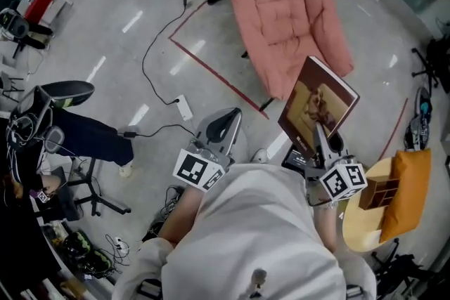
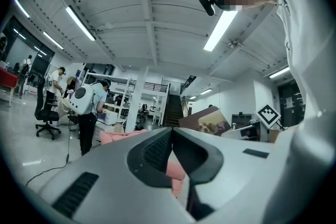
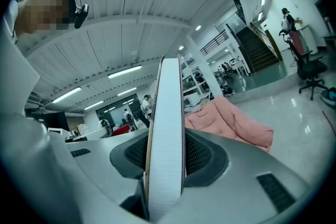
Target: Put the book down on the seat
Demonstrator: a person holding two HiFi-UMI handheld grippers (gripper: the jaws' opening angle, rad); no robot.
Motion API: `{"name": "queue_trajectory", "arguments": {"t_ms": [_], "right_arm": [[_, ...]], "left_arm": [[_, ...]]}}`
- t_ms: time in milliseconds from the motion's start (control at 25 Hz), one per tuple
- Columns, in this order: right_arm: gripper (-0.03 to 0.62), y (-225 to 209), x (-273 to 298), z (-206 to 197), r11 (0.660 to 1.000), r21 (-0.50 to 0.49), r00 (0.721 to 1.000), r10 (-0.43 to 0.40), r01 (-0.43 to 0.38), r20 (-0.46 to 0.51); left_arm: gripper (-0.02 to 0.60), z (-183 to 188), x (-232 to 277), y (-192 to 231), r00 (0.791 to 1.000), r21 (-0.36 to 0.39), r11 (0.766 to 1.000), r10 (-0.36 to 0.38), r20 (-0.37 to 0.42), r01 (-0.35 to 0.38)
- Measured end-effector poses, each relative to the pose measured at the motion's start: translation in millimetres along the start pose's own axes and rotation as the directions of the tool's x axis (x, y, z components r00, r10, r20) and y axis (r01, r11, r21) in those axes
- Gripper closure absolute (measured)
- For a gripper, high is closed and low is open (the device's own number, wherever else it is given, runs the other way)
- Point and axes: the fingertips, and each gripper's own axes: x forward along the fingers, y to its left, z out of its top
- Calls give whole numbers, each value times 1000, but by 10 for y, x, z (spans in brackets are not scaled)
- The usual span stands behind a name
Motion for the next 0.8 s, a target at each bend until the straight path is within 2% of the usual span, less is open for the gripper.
{"name": "queue_trajectory", "arguments": {"t_ms": [240,480,640,800], "right_arm": [[441,-323,314,142,994,10,993,-113,112,42],[441,-615,949,278,965,65,966,-256,253,40],[441,-599,1417,403,940,83,942,-334,330,45],[441,-594,1750,489,910,85,910,-411,405,59]], "left_arm": [[574,-95,702,306,990,-8,991,-137,-17,137],[574,-118,1486,909,962,-63,962,-268,-46,265],[574,-71,1888,1403,936,-102,935,-347,-64,340],[574,-67,2244,1731,892,-112,894,-443,-87,433]]}}
